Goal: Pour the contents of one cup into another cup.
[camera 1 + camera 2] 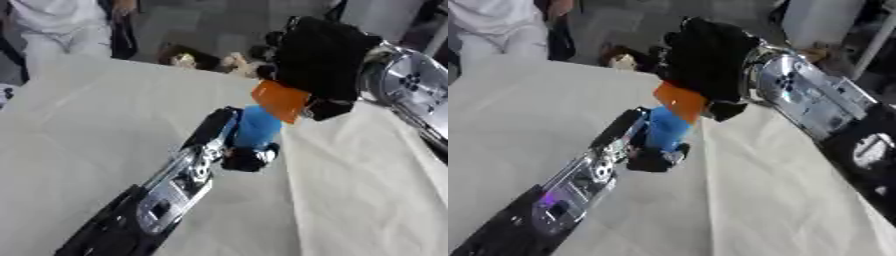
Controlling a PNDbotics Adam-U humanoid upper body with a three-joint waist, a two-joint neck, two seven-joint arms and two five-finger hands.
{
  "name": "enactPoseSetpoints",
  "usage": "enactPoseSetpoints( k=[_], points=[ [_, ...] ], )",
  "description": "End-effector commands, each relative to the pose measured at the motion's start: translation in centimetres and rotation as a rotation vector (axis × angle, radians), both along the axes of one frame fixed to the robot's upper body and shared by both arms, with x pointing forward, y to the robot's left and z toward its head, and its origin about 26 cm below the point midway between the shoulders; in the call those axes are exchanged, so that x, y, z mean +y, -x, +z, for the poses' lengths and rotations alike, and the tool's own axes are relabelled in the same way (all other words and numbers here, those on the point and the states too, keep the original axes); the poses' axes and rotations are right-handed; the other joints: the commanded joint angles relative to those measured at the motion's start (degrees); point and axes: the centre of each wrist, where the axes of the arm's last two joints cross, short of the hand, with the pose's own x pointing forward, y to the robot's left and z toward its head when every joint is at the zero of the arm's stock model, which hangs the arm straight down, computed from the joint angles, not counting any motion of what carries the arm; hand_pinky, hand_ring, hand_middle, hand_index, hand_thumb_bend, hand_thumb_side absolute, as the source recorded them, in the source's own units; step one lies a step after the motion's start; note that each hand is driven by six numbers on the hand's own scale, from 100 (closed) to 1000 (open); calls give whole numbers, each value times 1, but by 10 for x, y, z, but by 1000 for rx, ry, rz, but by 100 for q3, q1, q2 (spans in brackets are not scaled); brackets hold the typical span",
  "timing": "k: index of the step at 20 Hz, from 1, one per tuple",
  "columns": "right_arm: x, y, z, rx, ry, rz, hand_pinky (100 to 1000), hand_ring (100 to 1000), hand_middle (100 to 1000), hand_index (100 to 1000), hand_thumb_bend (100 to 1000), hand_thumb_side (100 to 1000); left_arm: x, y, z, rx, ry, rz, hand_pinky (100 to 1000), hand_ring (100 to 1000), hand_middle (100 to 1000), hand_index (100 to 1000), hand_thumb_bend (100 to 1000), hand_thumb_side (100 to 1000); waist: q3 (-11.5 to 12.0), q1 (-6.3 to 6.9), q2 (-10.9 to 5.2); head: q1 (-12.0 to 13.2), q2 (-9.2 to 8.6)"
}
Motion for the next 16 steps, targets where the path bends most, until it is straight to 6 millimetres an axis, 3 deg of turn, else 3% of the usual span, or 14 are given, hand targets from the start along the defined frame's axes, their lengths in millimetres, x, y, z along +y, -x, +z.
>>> enactPoseSetpoints(
  k=[1, 11, 16],
  points=[
    [-4, 6, 11, -68, 19, 8, 299, 587, 729, 661, 100, 429, -4, 2, 10, -24, 24, -14, 220, 353, 507, 335, 100, 283, -3, -45, -206, 10, -56],
    [1, 19, 12, -174, 67, 78, 305, 593, 738, 665, 100, 412, -5, 2, 10, -21, 29, -16, 221, 354, 508, 335, 100, 281, -11, -44, -203, 9, -64],
    [-9, 6, 11, -147, -116, 48, 295, 582, 680, 649, 100, 446, -5, 2, 11, -25, 29, -18, 222, 354, 509, 335, 100, 276, -11, -26, -190, 5, -74]
  ],
)
